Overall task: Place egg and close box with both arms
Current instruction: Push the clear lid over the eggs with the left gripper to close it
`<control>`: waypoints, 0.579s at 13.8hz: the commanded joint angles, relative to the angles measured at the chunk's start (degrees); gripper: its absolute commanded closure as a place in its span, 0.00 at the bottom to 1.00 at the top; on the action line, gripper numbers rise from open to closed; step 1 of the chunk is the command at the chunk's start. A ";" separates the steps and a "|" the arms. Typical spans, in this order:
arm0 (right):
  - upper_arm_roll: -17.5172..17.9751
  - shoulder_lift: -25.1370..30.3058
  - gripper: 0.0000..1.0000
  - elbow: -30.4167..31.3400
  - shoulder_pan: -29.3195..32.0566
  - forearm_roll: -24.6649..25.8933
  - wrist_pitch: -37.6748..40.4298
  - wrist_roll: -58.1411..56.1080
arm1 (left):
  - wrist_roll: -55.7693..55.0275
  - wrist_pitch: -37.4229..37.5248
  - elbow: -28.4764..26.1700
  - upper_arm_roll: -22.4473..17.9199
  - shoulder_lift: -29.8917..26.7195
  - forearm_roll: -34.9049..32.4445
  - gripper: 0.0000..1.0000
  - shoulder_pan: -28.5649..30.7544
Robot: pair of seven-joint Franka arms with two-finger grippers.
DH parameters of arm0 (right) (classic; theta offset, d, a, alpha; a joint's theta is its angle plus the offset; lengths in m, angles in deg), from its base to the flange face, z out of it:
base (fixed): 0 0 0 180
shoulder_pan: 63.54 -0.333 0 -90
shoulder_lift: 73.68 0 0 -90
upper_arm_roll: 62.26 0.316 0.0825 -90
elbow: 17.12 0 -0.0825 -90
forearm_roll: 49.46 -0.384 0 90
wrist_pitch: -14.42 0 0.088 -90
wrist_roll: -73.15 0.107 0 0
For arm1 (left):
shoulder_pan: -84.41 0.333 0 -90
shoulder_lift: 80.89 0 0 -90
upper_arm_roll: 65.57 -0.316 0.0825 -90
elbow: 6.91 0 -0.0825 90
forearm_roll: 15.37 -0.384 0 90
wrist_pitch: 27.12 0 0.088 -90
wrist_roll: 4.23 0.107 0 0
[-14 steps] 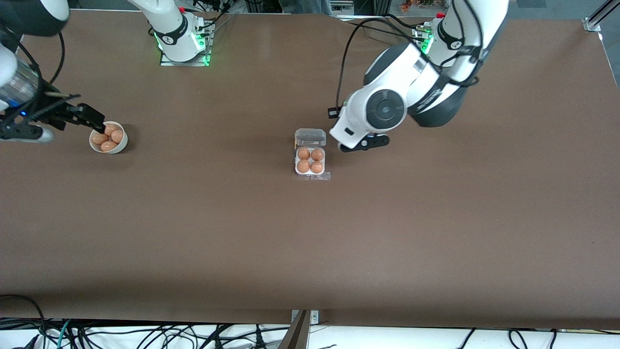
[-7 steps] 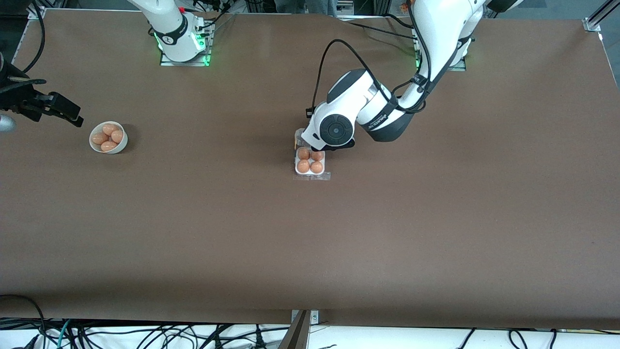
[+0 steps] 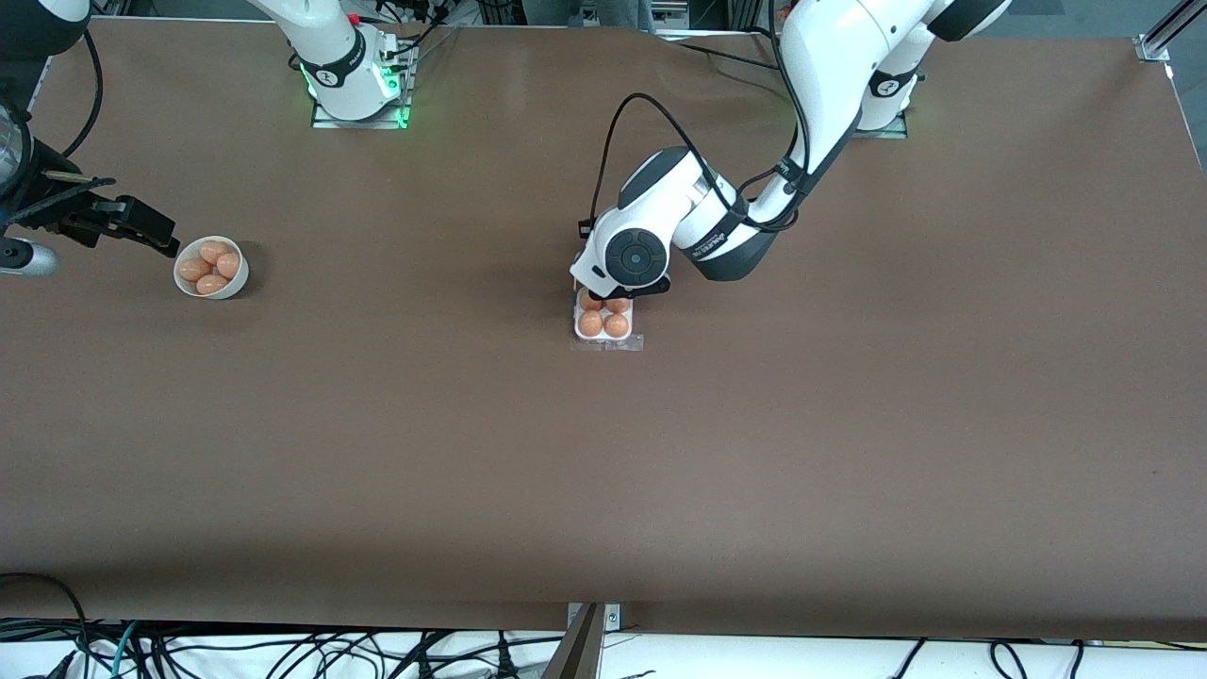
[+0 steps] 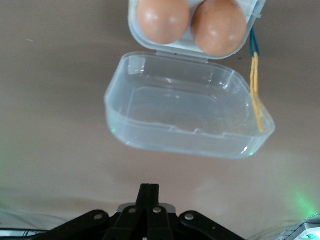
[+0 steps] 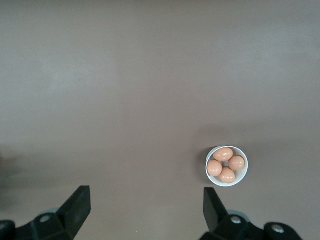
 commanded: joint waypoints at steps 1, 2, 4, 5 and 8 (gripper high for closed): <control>-0.06 -0.54 0.00 -1.88 -0.02 -1.04 1.23 0.16 | -1.39 -1.25 1.97 -0.50 1.08 1.24 0.98 -0.71; 0.02 -0.63 0.00 -1.97 -0.11 -1.04 1.23 0.25 | -1.57 -2.74 1.97 -0.59 1.17 1.15 0.98 -0.88; 0.20 -0.54 0.00 -1.97 -0.20 -1.04 1.32 0.52 | -1.48 -5.20 1.97 -0.67 1.61 0.97 0.98 -0.88; 0.20 -0.54 0.00 -1.88 -0.20 -1.04 1.32 0.52 | -1.48 -5.47 1.97 -0.85 1.61 0.80 0.98 -0.97; 0.20 -0.54 0.00 -1.97 -0.20 -1.04 1.32 0.43 | -1.48 -7.14 1.97 -1.37 1.70 0.62 0.98 -0.88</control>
